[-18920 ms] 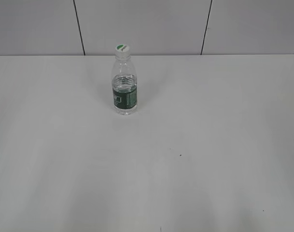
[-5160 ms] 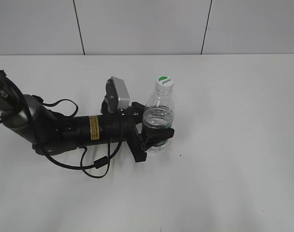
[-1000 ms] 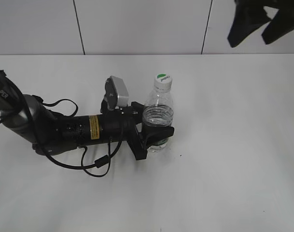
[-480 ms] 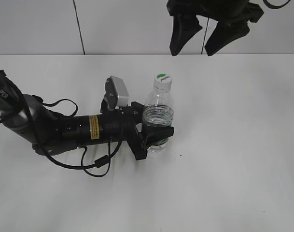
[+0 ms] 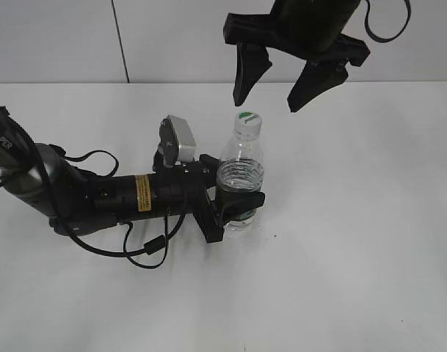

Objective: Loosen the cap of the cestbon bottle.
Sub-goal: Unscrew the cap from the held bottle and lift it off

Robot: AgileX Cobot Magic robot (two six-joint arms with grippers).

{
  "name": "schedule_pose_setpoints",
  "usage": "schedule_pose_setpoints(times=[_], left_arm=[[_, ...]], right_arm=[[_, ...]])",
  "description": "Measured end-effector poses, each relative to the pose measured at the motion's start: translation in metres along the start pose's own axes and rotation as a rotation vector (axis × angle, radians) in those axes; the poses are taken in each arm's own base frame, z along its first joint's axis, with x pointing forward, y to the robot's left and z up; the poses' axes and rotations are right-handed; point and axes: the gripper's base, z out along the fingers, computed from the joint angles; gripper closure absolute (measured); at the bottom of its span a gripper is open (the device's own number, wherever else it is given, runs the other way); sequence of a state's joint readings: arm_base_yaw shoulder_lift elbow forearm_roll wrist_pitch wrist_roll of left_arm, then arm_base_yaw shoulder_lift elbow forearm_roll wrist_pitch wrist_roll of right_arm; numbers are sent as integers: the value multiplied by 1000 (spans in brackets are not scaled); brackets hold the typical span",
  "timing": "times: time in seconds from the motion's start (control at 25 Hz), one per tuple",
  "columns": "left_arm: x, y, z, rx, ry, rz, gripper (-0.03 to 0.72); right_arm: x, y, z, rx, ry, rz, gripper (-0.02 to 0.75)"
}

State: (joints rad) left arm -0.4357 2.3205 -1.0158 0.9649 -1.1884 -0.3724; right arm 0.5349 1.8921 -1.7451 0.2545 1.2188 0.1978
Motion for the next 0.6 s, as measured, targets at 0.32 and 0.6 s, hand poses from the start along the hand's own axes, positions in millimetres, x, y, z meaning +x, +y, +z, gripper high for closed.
schedule_pose_setpoints(times=[0.32,0.6], left_arm=[[0,0,0,-3,-1,-1,286],[0,1,0,-7,-2,-3,286]], right_arm=[[-5,12,9,-4,3,-19,146],[-11,21,24,52,3,-75,146]])
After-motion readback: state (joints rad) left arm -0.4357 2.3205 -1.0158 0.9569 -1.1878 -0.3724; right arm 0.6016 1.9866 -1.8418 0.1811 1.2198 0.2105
